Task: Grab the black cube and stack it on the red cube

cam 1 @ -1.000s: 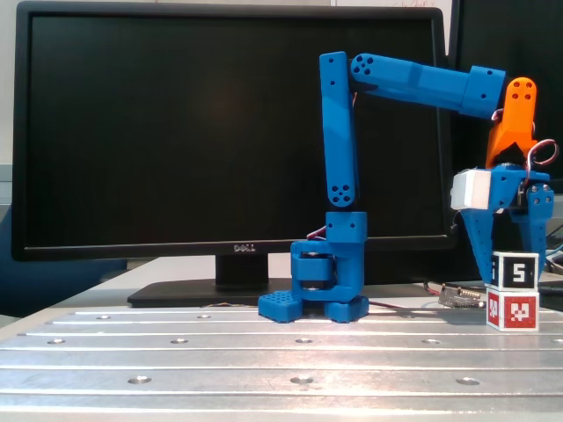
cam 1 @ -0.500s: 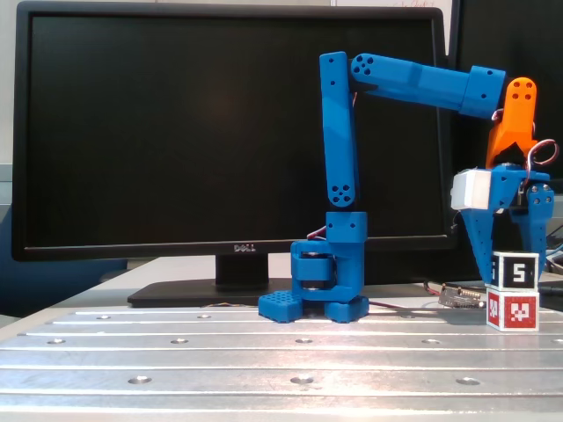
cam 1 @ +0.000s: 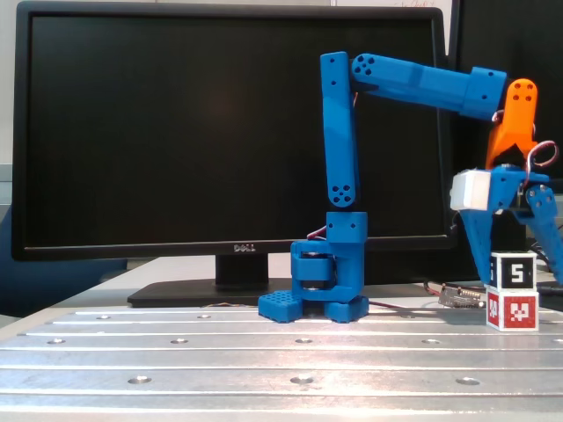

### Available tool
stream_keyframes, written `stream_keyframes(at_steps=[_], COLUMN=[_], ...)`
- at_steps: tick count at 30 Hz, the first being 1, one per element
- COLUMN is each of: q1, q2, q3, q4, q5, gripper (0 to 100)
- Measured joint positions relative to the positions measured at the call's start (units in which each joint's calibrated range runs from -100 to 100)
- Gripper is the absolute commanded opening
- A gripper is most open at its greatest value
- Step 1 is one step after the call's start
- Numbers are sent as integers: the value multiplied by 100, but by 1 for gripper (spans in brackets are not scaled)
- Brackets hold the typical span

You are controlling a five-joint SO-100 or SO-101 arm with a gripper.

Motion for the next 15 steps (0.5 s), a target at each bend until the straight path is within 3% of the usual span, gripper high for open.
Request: stream_keyframes(at_steps=[15], q1=[800], q2=[-609], q3=[-589], q4=[1092], q5=[304], gripper=[37])
